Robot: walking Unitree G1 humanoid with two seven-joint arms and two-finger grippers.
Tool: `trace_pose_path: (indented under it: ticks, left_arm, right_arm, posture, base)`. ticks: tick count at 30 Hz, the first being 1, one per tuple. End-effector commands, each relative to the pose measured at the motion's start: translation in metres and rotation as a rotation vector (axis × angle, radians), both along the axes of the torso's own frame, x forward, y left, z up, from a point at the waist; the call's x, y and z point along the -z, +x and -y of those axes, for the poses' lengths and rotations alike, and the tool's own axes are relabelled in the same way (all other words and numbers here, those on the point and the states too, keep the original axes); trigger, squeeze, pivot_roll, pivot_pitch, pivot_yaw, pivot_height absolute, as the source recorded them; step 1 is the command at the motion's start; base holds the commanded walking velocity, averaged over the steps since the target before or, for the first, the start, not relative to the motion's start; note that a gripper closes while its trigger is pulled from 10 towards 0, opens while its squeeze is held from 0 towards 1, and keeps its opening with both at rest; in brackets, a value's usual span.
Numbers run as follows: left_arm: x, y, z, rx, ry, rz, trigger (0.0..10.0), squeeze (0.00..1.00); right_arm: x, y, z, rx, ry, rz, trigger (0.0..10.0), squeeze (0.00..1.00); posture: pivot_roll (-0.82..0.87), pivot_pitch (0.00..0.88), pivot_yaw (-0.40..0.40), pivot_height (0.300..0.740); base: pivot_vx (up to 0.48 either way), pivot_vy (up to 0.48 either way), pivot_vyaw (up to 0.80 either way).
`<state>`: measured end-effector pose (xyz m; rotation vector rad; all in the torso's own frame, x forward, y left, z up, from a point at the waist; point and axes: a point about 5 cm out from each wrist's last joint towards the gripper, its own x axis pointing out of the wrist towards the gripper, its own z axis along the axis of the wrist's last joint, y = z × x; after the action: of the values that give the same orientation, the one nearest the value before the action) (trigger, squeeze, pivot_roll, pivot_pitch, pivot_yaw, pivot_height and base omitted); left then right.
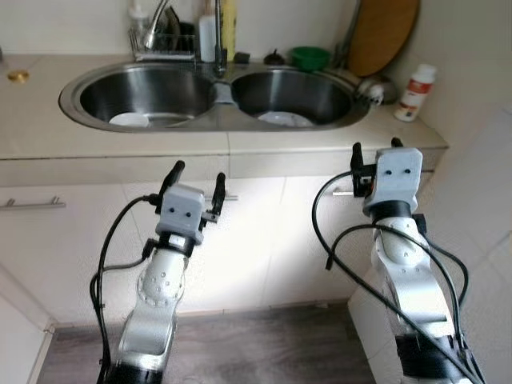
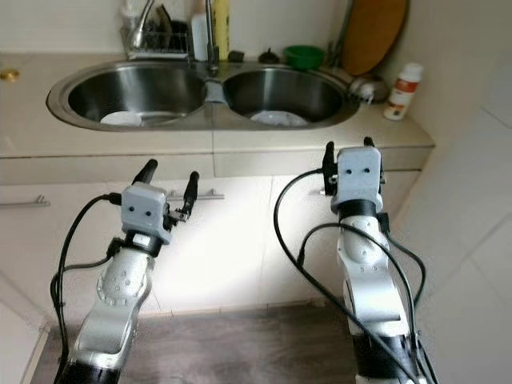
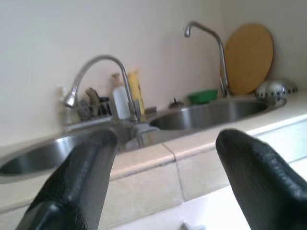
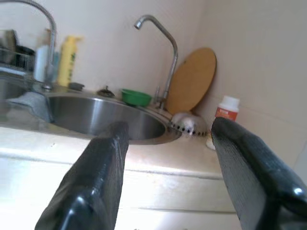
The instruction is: Kitchen organization
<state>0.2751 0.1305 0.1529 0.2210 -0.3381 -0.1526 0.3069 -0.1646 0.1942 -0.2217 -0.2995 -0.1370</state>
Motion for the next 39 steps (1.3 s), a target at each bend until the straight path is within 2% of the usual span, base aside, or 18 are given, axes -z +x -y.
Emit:
trace_pose_path:
  ticks: [1,10,27,37,39]
  left_arm:
    - [-0.0038,0.0013,0.0012,0.009,0.007,0.015,10.0,0.0]
    - [-0.0026,0.0018,0.0008,0.004,-0.007,0.003,10.0,0.0]
    - [-0.0026,0.0028,0.0007,0.004,-0.004,0.0,10.0,0.0]
    - [-0.0027,0.0019,0.0008,0.004,0.002,0.007,10.0,0.0]
    - [-0.0029,0.0022,0.0008,0.003,0.003,0.007,10.0,0.0]
  right_arm:
    - [-0.0029,-0.0008,0.0004,0.006,0.004,0.013,10.0,0.0]
    - [-0.0017,-0.0003,0.0006,0.006,0.002,0.01,10.0,0.0]
    - [0.0,-0.0006,0.0013,0.012,-0.004,0.004,10.0,0.0]
    - [0.0018,-0.0004,0.0047,0.031,-0.01,-0.014,10.0,0.0]
    - [0.0031,0.0002,0.0076,0.056,-0.013,-0.036,10.0,0.0]
  posture:
    - [0.09,0.0,-0.077,0.74]
    - [0.09,0.0,-0.079,0.74]
    - [0.09,0.0,-0.077,0.74]
    - [0.09,0.0,-0.078,0.74]
    - [0.09,0.0,-0.079,0.74]
  base:
    - [0.0,0.0,0.0]
    - [0.0,0.031,0.0]
    - [0.0,0.464,0.0]
    - [0.0,0.0,0.0]
    - [0.0,0.0,-0.8]
